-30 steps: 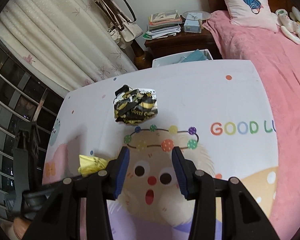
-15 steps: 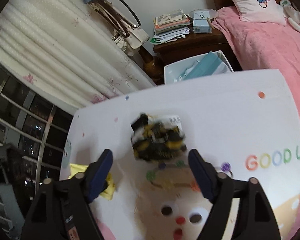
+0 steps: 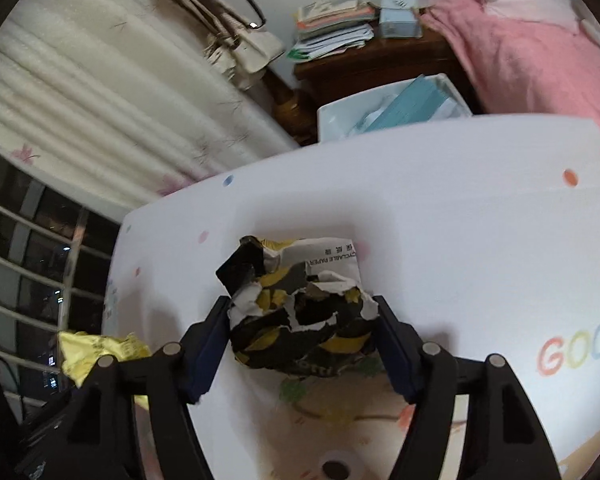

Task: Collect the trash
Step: 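Grasp the yellow crumpled paper with the left tool while the right tool grasps the black-and-yellow wrapper, then carry the yellow paper and black wrapper over the bin and open both tools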

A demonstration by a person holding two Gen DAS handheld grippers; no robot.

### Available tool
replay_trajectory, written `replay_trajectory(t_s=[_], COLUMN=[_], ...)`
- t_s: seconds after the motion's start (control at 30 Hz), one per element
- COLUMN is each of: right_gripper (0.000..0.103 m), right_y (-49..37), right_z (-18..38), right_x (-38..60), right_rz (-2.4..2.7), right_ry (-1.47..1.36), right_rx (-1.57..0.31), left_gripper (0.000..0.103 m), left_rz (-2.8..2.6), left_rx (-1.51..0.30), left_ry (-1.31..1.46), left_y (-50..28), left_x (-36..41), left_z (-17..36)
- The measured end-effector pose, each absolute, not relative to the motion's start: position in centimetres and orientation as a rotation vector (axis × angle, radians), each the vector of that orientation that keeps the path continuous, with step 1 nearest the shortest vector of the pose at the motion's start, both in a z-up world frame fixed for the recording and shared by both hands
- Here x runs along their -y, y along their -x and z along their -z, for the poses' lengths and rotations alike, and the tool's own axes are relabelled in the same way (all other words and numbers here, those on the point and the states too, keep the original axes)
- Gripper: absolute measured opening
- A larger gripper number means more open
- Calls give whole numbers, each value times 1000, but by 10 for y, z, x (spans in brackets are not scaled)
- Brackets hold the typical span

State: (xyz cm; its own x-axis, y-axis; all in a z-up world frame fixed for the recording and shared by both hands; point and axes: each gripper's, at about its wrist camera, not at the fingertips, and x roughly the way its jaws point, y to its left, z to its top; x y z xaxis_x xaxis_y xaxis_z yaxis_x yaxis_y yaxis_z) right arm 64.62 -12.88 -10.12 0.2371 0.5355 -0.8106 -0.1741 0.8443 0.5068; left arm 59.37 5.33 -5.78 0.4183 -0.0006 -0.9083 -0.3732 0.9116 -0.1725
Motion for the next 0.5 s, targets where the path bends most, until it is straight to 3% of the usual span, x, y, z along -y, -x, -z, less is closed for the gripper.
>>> replay_trajectory(t_s=[0.5], right_gripper=[66], right_y=[-496], right_z=[64], right_x=[155], right_rz=[-557], right_ry=[-308], right_rx=[-1251], left_gripper=[29], left_rz=[-85], left_rx=[-1105], left_ry=[244], left_y=[-486], left_x=[-12], left_z=[20])
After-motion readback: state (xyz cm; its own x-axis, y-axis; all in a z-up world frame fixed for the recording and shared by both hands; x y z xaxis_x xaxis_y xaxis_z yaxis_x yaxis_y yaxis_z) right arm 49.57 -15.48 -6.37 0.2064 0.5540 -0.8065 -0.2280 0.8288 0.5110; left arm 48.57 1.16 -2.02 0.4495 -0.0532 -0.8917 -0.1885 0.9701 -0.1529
